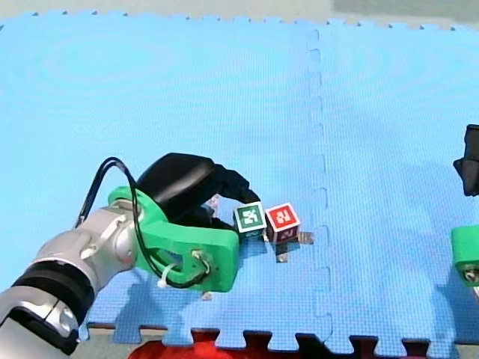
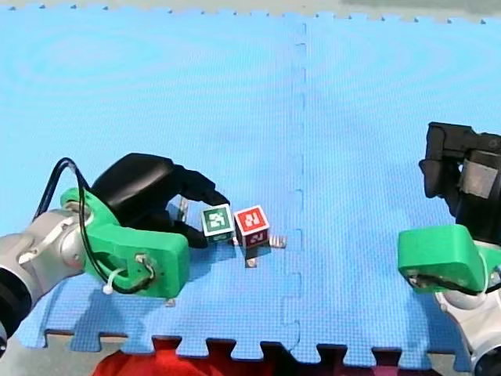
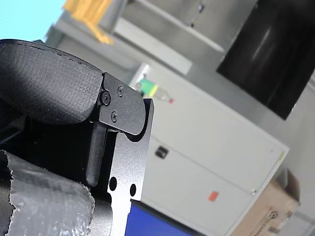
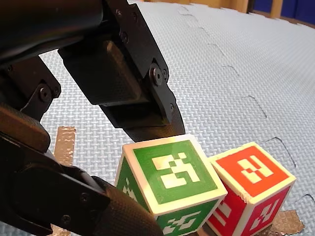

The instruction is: Stack cube left

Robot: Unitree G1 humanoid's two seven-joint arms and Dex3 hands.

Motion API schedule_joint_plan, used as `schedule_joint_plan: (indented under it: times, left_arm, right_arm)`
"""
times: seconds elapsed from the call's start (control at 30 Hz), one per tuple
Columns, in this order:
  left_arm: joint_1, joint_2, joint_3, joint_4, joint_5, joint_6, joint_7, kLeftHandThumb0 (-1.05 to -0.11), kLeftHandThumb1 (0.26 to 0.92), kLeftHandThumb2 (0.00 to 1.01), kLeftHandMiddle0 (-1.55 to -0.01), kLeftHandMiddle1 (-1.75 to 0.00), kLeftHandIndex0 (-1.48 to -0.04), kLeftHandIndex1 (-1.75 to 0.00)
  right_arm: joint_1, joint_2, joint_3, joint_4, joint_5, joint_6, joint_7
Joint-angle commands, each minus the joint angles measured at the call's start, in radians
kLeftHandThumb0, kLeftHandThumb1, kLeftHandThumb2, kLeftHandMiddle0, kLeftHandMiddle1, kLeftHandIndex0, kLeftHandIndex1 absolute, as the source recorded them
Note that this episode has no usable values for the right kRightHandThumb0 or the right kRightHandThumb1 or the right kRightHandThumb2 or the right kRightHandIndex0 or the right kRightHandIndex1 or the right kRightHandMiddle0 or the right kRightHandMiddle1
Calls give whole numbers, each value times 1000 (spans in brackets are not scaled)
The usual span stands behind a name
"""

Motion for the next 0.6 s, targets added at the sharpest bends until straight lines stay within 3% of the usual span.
schedule_joint_plan:
  times: [0.0, 0.3, 0.57]
  left_arm:
    - [-5, 15, 9, -5, -12, -7, -22, -509, 818, 1, -1044, -1524, -1273, -25]
    - [-25, 63, 60, -76, -85, -17, -184, -485, 808, 0, -1041, -1519, -1280, -16]
    - [-25, 65, 71, -75, -100, -18, -237, -477, 795, 0, -1015, -1515, -1294, -16]
  right_arm:
    - [4, -6, 0, 2, 1, -2, -6]
    - [4, -4, 7, 19, -3, -10, -19]
    - [5, -5, 10, 27, -1, -16, -21]
